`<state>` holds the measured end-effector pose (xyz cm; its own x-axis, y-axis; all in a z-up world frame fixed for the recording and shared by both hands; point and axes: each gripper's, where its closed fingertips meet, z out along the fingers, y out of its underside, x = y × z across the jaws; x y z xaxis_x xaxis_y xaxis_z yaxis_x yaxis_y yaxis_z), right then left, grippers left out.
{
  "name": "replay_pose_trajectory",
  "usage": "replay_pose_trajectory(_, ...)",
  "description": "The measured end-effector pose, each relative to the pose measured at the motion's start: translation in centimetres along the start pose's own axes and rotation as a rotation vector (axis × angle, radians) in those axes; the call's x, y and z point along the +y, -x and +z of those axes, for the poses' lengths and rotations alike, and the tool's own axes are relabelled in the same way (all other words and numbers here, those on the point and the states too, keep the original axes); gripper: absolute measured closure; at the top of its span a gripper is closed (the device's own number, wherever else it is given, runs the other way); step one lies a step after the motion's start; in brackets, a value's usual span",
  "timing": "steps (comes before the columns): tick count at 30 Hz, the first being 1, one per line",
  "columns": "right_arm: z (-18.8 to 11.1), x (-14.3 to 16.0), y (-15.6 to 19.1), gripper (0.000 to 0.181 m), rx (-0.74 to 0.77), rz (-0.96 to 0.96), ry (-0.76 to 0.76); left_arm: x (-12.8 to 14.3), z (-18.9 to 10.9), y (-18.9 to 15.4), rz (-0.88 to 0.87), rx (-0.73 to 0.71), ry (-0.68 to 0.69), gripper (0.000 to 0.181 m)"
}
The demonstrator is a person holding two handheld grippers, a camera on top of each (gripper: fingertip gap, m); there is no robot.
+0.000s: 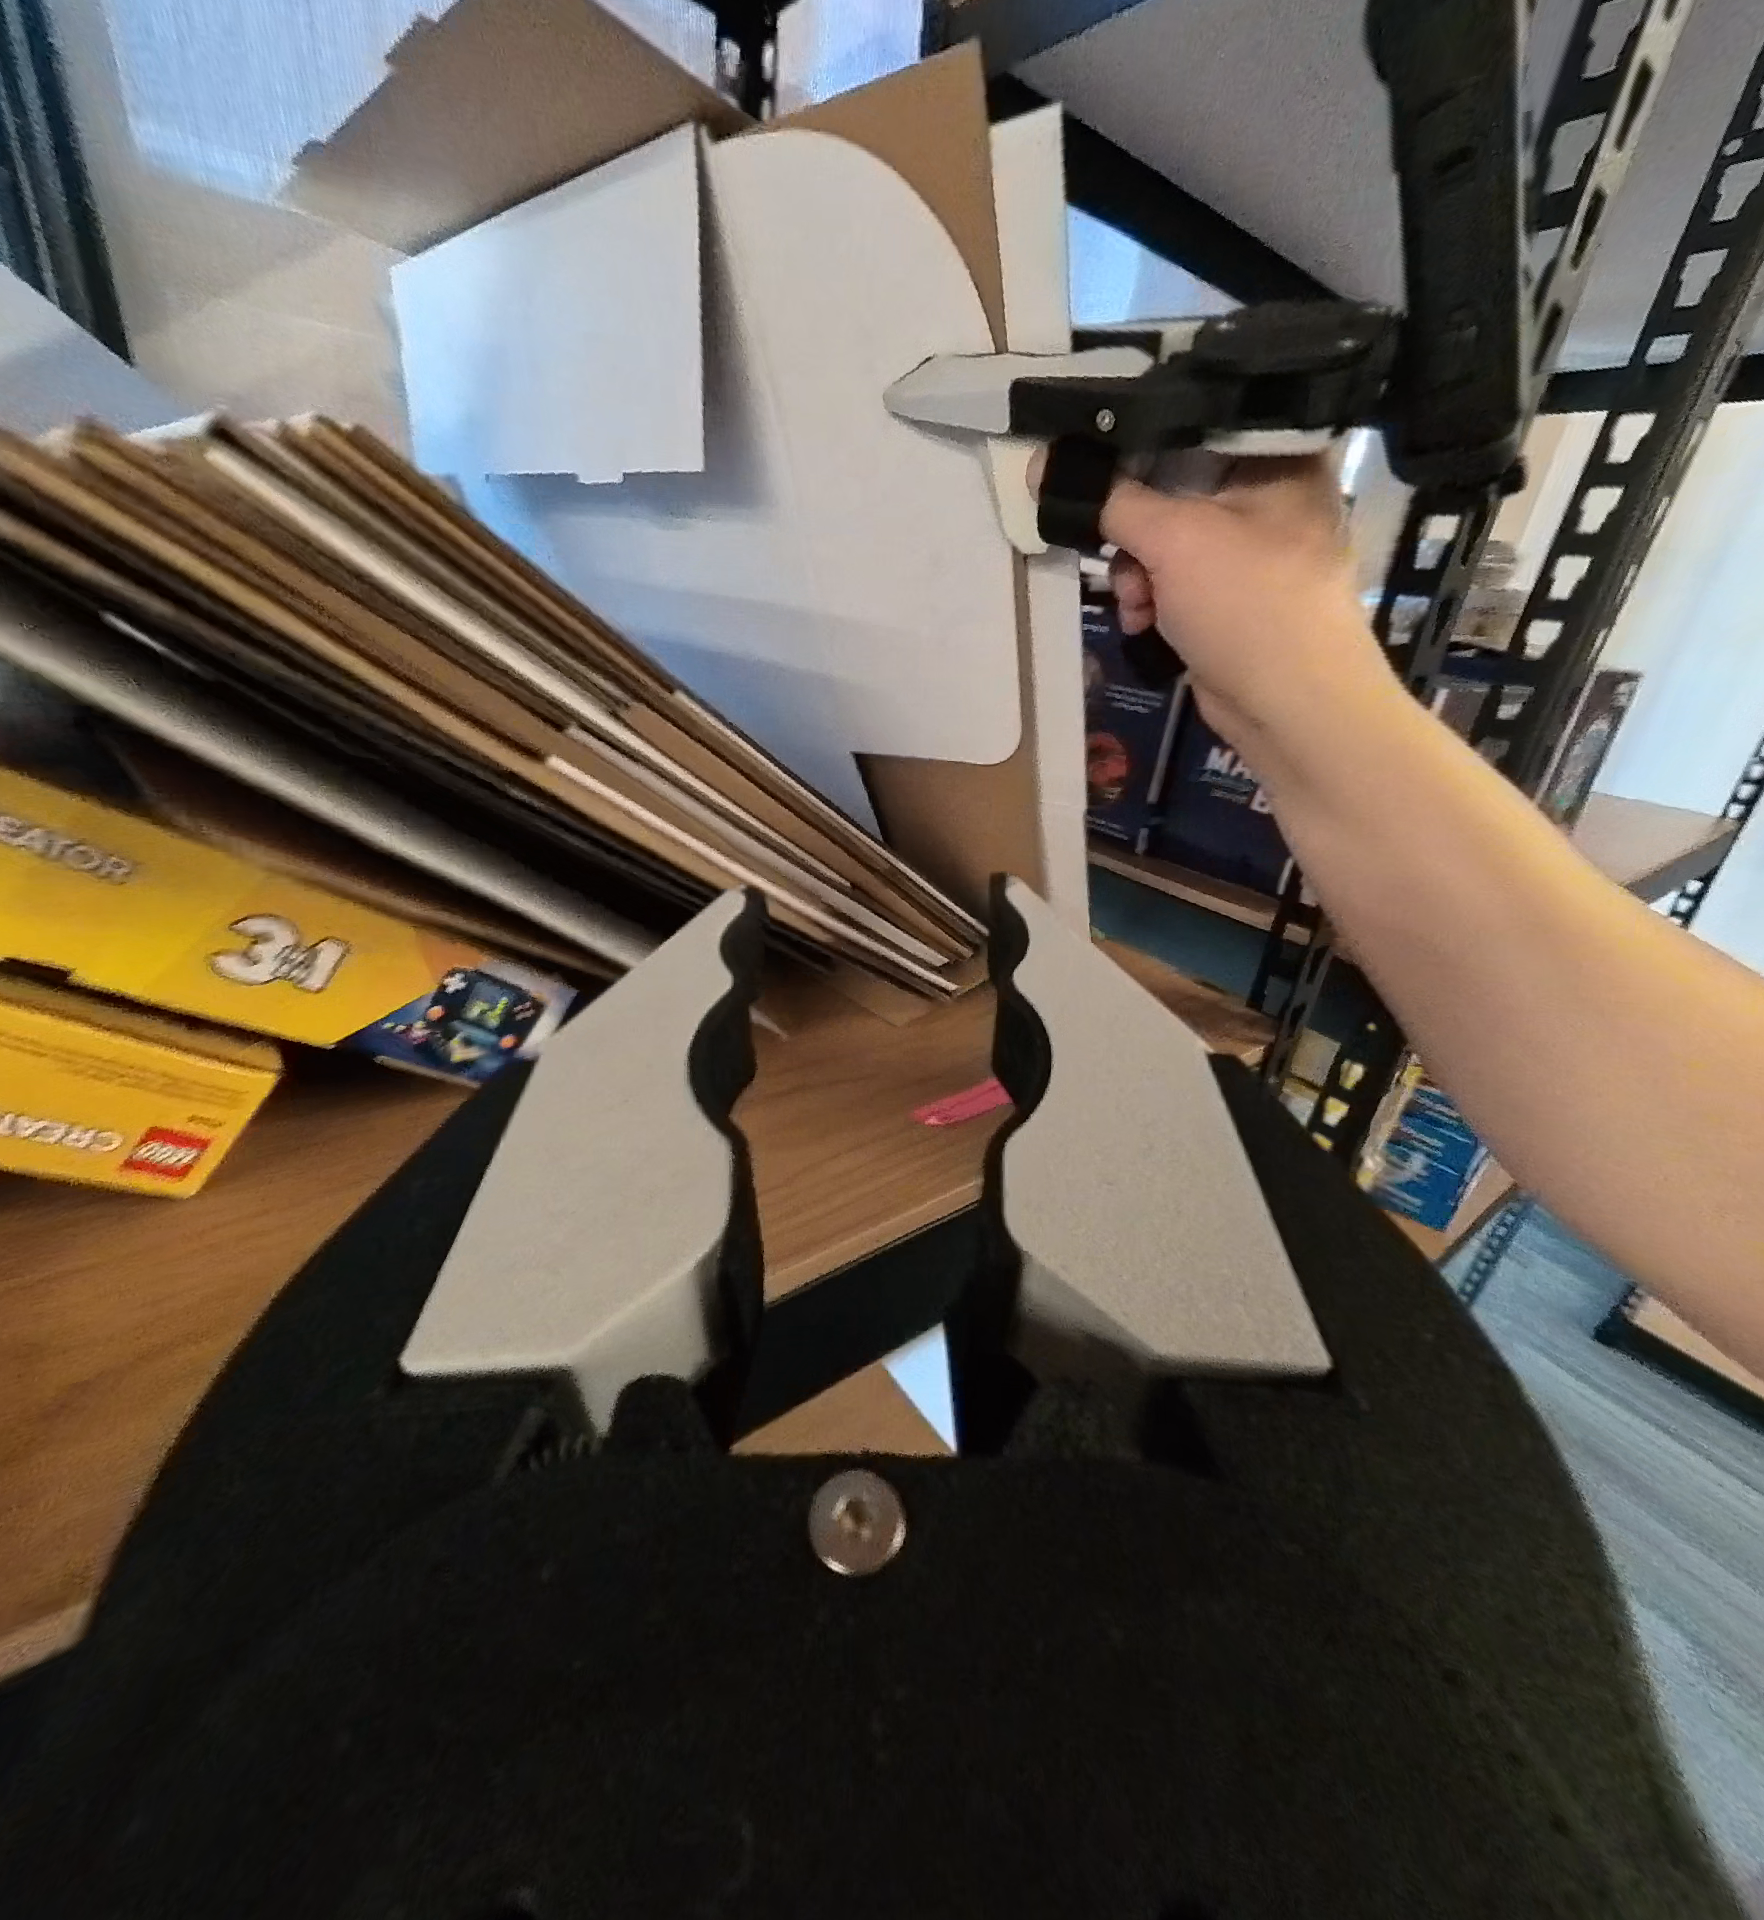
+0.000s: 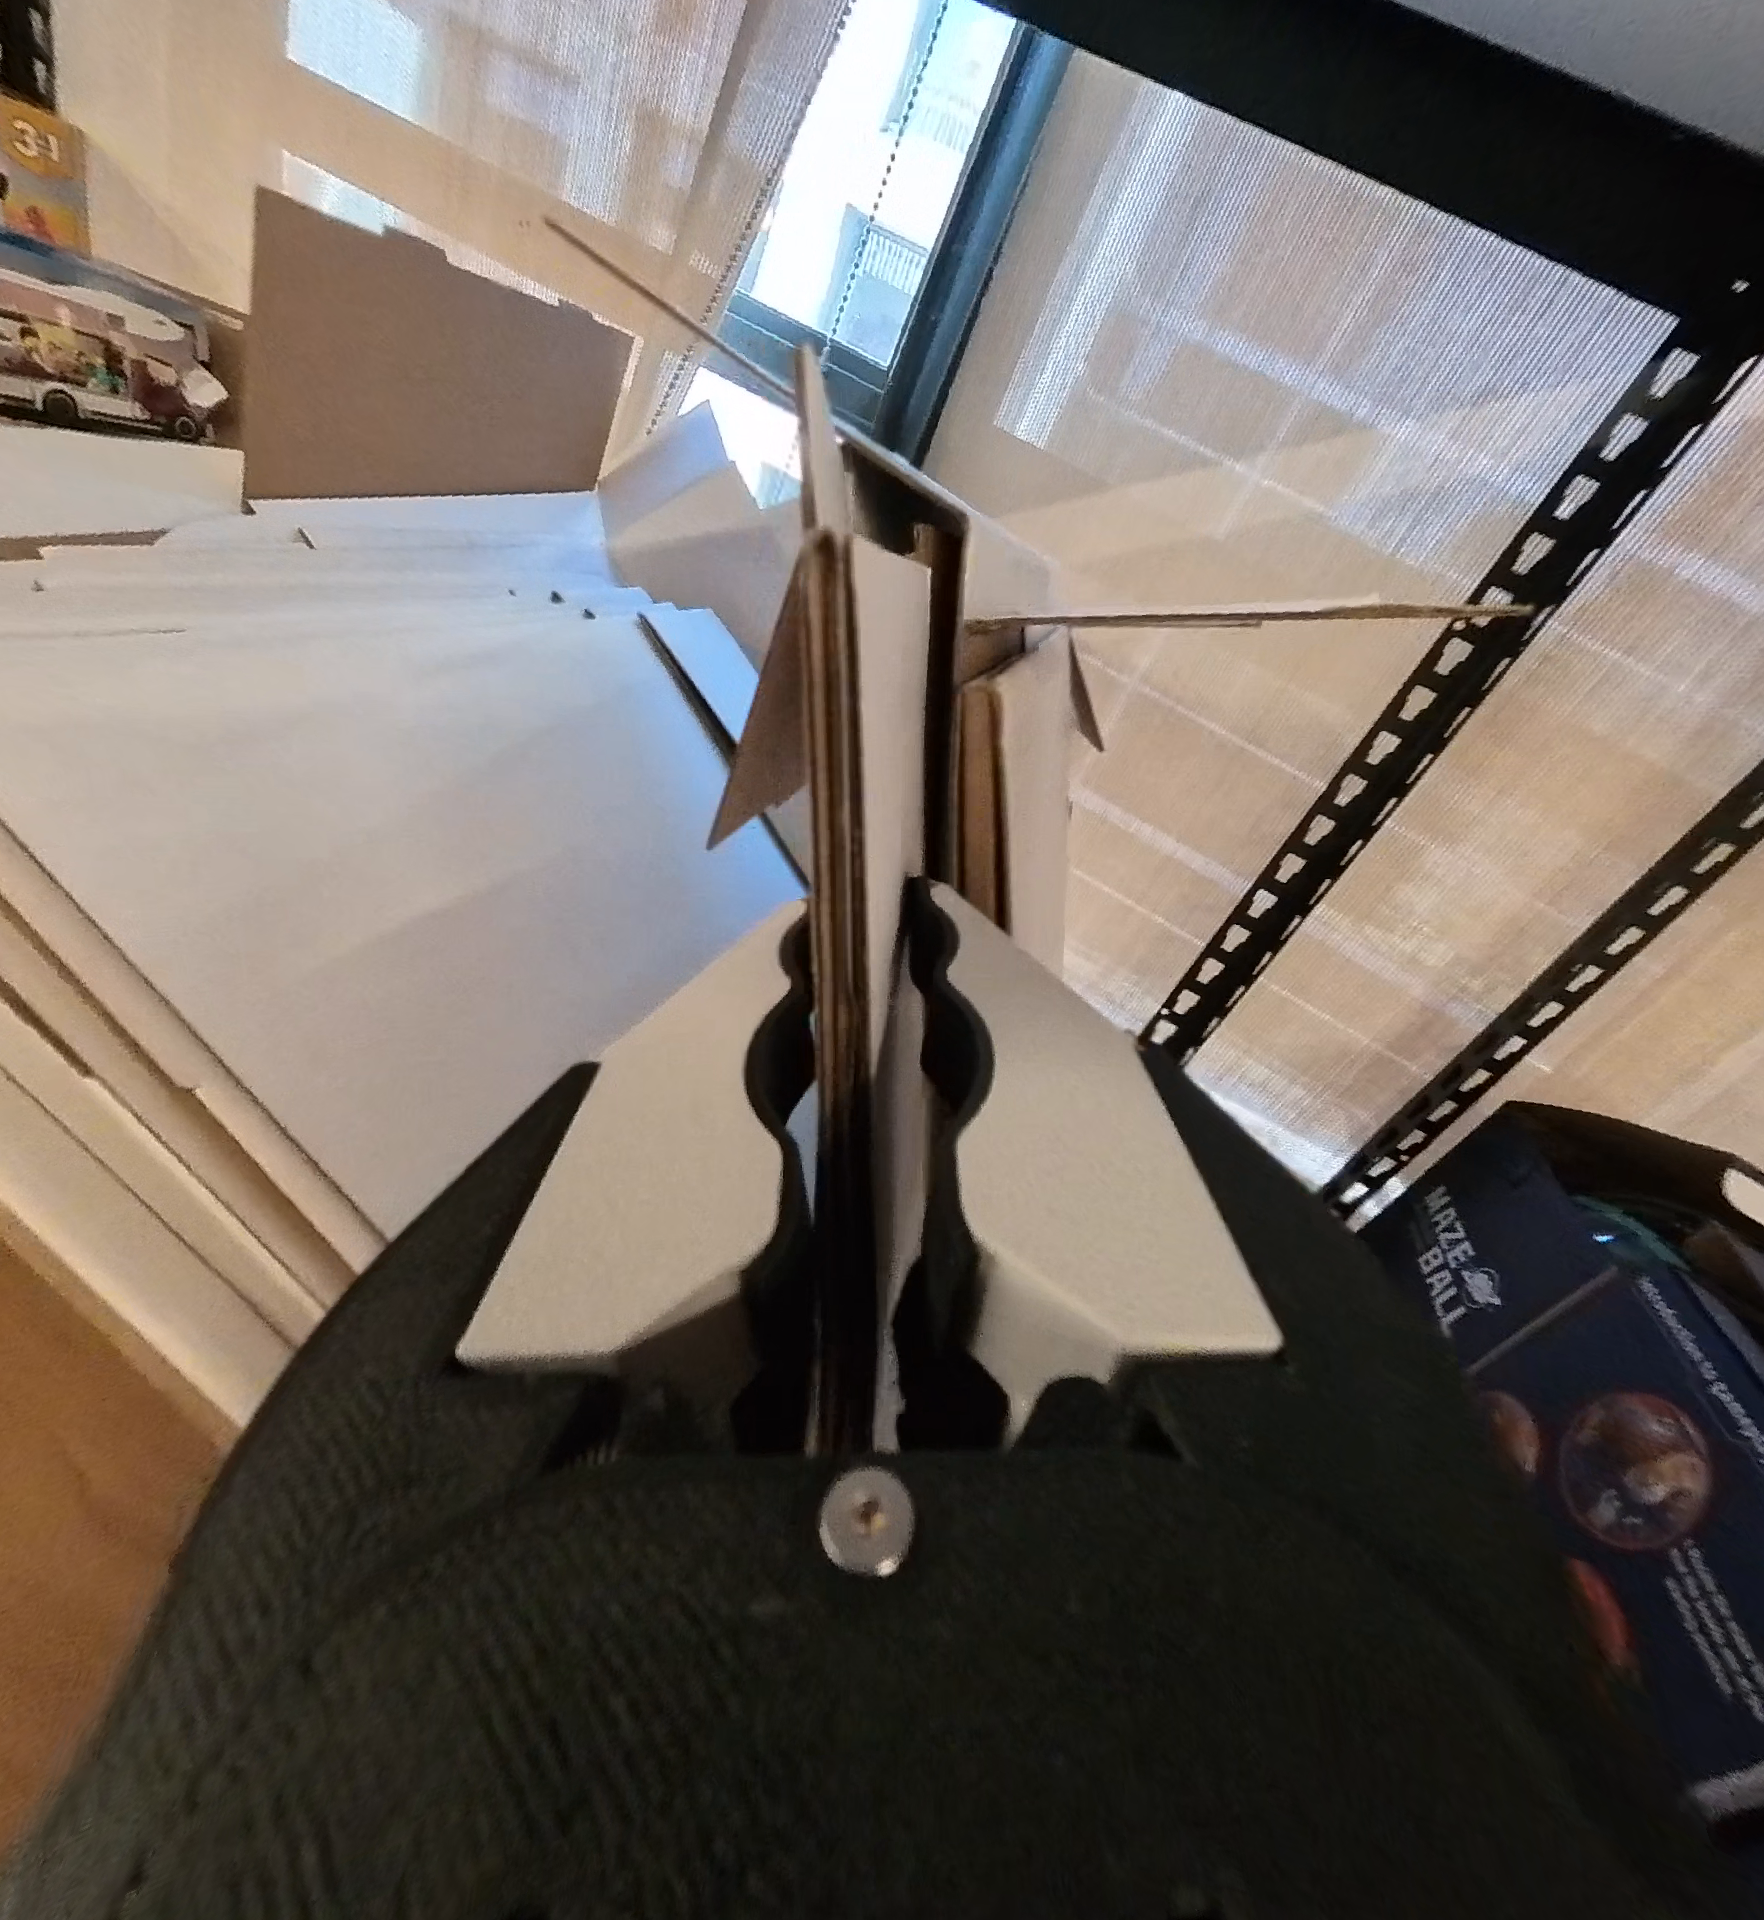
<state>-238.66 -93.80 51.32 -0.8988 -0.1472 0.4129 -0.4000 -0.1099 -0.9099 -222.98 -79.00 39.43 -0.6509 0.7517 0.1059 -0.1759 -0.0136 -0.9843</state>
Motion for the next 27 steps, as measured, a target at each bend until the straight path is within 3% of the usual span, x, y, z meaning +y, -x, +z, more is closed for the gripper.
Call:
replay_pose_trajectory(5,-0.2,-0.5,-1.6,0.169,-0.024,0.082,0.007,-0.3,3.7,-1.8,0.051,0.067,0.059,0.133)
replay_pose_trajectory(9,0.0,-0.3,-1.4,0.167,-0.096,0.128,0.056,-2.7,6.6,-3.5,0.08,0.087,0.059,0.12)
replay_pose_trajectory(12,0.1,0.0,-0.6,0.166,-0.133,0.11,0.102,-4.1,9.2,-2.6,0.103,0.037,0.091,0.107)
replay_pose_trajectory(16,-0.2,0.3,0.7,0.165,-0.125,0.058,0.085,-8.2,11.8,-0.9,-0.182,0.085,0.054,0.096)
replay_pose_trajectory(20,0.2,0.4,2.3,0.165,-0.128,0.024,0.063,-11.0,14.0,0.1,-0.486,0.183,0.05,0.067)
replay_pose_trajectory(22,0.5,0.5,3.4,0.165,-0.136,0.0,0.059,-11.2,15.2,1.1,-0.595,0.181,0.095,0.059)
replay_pose_trajectory(25,0.8,0.9,5.2,0.165,-0.143,-0.057,0.058,-11.3,16.9,3.5,-0.759,0.162,0.13,0.062)
replay_pose_trajectory(27,1.0,1.2,6.4,0.166,-0.144,-0.102,0.059,-9.7,18.1,4.2,-0.786,0.145,0.248,0.062)
